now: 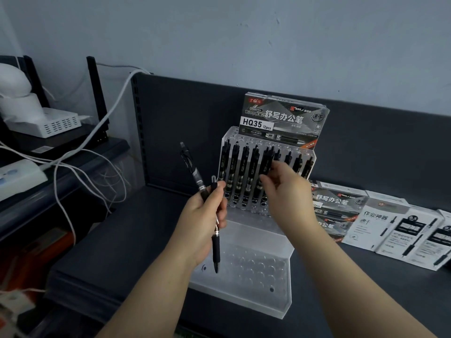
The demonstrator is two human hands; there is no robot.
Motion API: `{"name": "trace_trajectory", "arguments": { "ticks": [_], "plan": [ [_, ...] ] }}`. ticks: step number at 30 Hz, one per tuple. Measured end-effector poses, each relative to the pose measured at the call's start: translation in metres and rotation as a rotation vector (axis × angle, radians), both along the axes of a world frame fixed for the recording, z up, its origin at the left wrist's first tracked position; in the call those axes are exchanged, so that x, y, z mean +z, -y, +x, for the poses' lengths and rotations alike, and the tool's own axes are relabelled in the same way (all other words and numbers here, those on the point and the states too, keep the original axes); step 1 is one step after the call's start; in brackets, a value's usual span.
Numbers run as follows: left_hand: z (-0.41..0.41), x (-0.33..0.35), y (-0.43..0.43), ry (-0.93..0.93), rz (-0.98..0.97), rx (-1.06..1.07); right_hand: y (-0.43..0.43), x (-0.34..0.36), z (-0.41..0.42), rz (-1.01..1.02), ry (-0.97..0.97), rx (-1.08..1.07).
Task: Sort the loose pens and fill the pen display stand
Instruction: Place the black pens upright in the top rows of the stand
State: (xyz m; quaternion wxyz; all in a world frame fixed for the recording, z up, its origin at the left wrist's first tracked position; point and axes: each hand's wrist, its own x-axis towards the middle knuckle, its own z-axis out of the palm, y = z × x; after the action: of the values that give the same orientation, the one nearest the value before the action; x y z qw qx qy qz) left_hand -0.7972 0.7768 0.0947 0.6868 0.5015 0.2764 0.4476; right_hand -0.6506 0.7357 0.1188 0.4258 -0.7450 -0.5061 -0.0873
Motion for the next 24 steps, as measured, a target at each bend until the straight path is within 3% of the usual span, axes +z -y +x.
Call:
{"name": "trace_trajectory", "arguments": {
  "ticks": [11, 15, 19, 24],
  "plan": [
    [0.003, -0.002, 0.000, 0.067, 0.033, -0.014, 0.000, -0.009, -0.006, -0.067, 0.026, -0.017],
    [0.006, 0.002, 0.000, 0.153, 0.017, -0.056, 0.018, -0.004, -0.016, 0.069, -0.132, 0.069],
    [0.012, 0.005, 0.001, 0.154, 0.011, -0.055, 0.030, -0.003, -0.033, -0.165, -0.364, 0.392],
    [0.018, 0.006, 0.005, 0.115, 0.031, -0.083, 0.030, -0.005, -0.030, -0.271, -0.464, 0.470]
  ]
}}
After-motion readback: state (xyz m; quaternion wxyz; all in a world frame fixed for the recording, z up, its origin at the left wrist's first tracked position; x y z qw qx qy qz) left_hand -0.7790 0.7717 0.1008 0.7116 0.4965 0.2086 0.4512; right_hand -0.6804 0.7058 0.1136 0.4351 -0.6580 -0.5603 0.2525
